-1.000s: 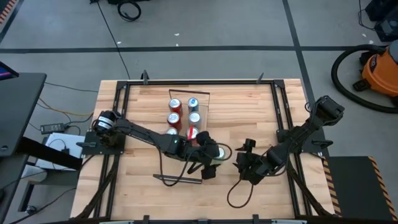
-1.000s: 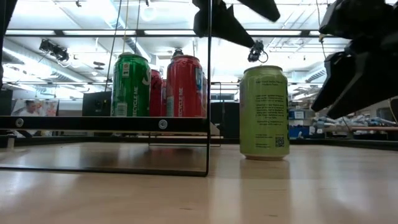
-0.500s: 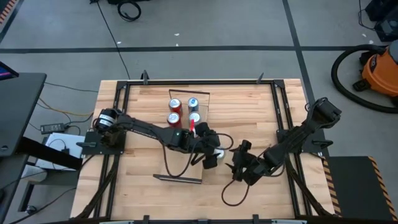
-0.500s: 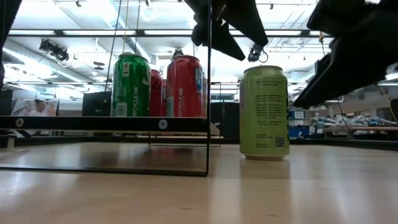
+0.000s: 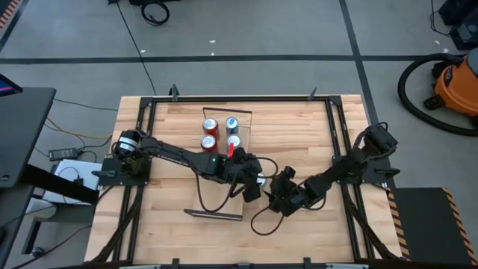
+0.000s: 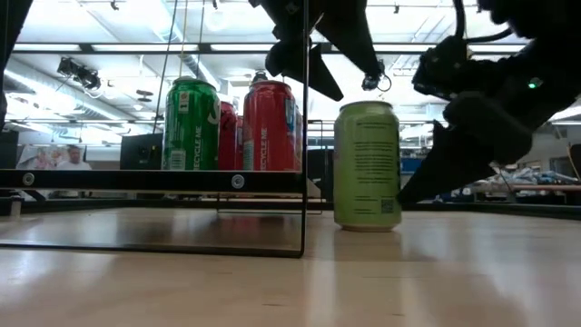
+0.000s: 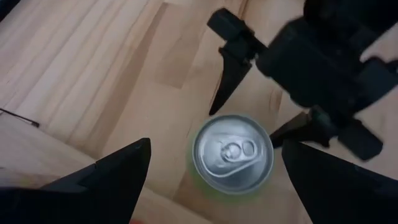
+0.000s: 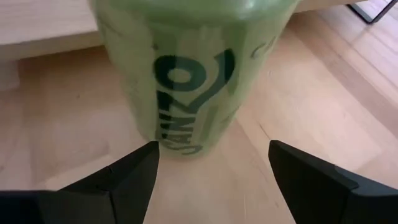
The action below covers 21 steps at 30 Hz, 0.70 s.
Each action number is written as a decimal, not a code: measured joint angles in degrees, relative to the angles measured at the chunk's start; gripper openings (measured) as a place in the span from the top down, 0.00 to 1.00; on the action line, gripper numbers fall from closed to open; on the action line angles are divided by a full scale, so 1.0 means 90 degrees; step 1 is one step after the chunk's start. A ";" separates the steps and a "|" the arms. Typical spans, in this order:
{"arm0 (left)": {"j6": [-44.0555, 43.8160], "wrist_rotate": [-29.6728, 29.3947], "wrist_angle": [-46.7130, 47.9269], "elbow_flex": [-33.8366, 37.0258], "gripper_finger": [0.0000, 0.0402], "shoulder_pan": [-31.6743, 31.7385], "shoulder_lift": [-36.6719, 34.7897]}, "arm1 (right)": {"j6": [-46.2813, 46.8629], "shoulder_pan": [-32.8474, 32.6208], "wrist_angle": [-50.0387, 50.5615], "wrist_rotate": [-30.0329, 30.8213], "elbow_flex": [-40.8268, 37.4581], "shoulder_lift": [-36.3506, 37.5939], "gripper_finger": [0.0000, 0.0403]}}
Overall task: Place canned beverage on shelf
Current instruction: Put the light green soda can on the shelf
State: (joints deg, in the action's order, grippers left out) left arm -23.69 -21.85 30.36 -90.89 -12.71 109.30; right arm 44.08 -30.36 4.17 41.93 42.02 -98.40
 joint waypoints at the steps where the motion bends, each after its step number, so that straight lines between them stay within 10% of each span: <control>1: 0.0079 0.0000 0.0063 0.0000 0.07 -0.0007 0.0000 | -0.0027 0.0018 0.0032 -0.0051 -0.0001 0.0026 0.22; 21: 0.2471 -0.0182 -0.0882 -0.0002 0.07 -0.0040 0.0075 | 0.0587 -0.0787 0.2891 -0.0201 -0.0002 0.1439 0.22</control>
State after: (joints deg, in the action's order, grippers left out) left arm -1.45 -23.49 22.42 -90.91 -13.08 109.97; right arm 49.36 -37.45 30.19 40.12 42.00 -85.44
